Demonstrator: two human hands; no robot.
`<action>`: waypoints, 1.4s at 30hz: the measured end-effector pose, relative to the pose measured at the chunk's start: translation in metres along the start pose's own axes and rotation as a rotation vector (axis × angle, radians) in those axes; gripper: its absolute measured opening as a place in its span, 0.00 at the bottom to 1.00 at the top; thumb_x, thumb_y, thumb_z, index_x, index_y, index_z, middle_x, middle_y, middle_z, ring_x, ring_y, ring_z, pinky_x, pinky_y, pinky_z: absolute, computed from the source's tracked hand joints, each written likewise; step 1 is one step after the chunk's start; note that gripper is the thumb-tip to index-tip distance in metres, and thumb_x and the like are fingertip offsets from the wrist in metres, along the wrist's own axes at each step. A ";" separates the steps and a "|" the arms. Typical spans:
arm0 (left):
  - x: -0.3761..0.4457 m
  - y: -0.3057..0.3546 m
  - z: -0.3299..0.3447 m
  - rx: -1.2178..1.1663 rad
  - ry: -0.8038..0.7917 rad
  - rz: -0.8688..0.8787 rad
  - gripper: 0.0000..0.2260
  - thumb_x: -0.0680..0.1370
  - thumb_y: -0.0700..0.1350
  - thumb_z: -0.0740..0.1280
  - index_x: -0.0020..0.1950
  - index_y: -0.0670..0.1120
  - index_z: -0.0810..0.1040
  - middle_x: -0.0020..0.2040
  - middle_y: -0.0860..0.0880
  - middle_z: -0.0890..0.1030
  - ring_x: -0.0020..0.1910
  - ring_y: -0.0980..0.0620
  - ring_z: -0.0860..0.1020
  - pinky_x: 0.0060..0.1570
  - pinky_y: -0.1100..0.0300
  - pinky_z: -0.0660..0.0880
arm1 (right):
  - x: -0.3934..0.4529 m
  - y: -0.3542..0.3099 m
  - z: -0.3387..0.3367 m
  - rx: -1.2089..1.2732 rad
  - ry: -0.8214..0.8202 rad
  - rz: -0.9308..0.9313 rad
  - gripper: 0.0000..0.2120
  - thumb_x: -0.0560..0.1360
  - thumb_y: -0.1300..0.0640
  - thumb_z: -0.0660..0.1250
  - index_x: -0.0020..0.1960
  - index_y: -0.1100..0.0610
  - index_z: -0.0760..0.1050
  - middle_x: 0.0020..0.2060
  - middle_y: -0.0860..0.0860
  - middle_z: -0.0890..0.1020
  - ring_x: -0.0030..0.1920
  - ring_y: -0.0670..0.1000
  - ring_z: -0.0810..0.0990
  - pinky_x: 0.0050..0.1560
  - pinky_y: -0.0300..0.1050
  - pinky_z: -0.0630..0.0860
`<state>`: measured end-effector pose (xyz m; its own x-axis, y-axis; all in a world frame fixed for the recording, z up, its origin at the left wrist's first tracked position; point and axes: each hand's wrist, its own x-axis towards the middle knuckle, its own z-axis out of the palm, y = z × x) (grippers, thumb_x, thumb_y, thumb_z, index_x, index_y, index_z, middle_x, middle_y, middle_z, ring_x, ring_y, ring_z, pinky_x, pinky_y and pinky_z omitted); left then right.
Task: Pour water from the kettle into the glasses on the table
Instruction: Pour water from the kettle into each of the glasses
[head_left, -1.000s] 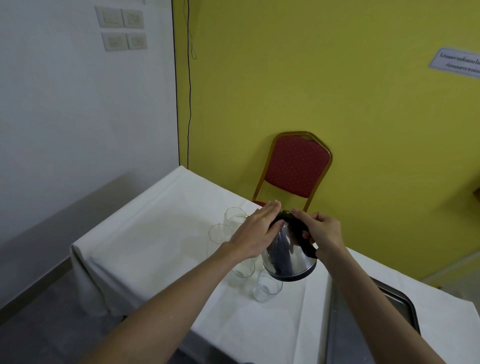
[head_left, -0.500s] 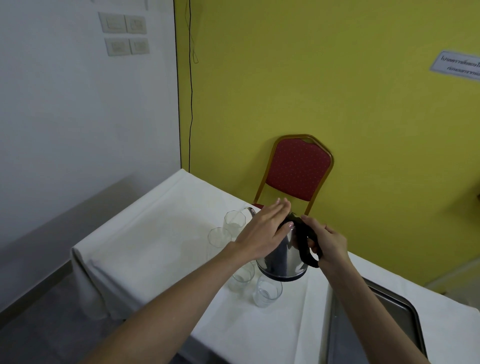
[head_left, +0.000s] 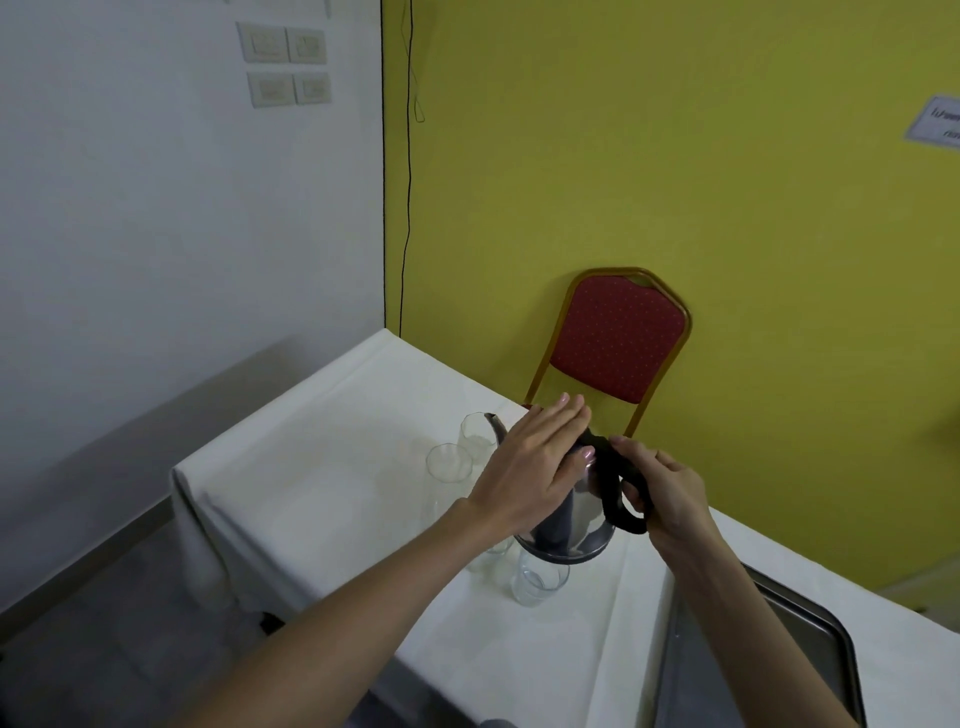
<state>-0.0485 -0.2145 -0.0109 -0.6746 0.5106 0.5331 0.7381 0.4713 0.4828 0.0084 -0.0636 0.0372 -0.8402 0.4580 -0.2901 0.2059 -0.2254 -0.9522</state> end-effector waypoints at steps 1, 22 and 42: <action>-0.005 0.000 0.000 -0.010 0.009 -0.029 0.23 0.83 0.52 0.53 0.76 0.43 0.63 0.76 0.48 0.64 0.77 0.54 0.55 0.76 0.57 0.51 | 0.000 0.000 0.001 -0.028 -0.009 -0.004 0.12 0.73 0.62 0.75 0.37 0.62 0.74 0.21 0.51 0.74 0.17 0.45 0.69 0.20 0.33 0.67; -0.048 0.004 -0.003 -0.281 0.013 -0.445 0.25 0.82 0.55 0.49 0.78 0.49 0.56 0.78 0.53 0.58 0.77 0.58 0.50 0.76 0.51 0.54 | -0.004 0.005 0.034 -0.453 -0.013 -0.116 0.19 0.64 0.47 0.82 0.32 0.60 0.78 0.22 0.54 0.77 0.27 0.54 0.75 0.35 0.48 0.74; -0.041 0.007 -0.004 -0.360 0.086 -0.529 0.22 0.84 0.51 0.51 0.78 0.49 0.56 0.78 0.53 0.57 0.77 0.58 0.50 0.76 0.55 0.53 | 0.009 -0.007 0.043 -0.594 -0.049 -0.224 0.20 0.63 0.43 0.82 0.34 0.59 0.81 0.26 0.54 0.81 0.29 0.53 0.79 0.36 0.49 0.80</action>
<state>-0.0155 -0.2349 -0.0268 -0.9560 0.2089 0.2058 0.2715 0.3654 0.8904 -0.0224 -0.0951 0.0452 -0.9143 0.3958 -0.0862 0.2536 0.3933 -0.8838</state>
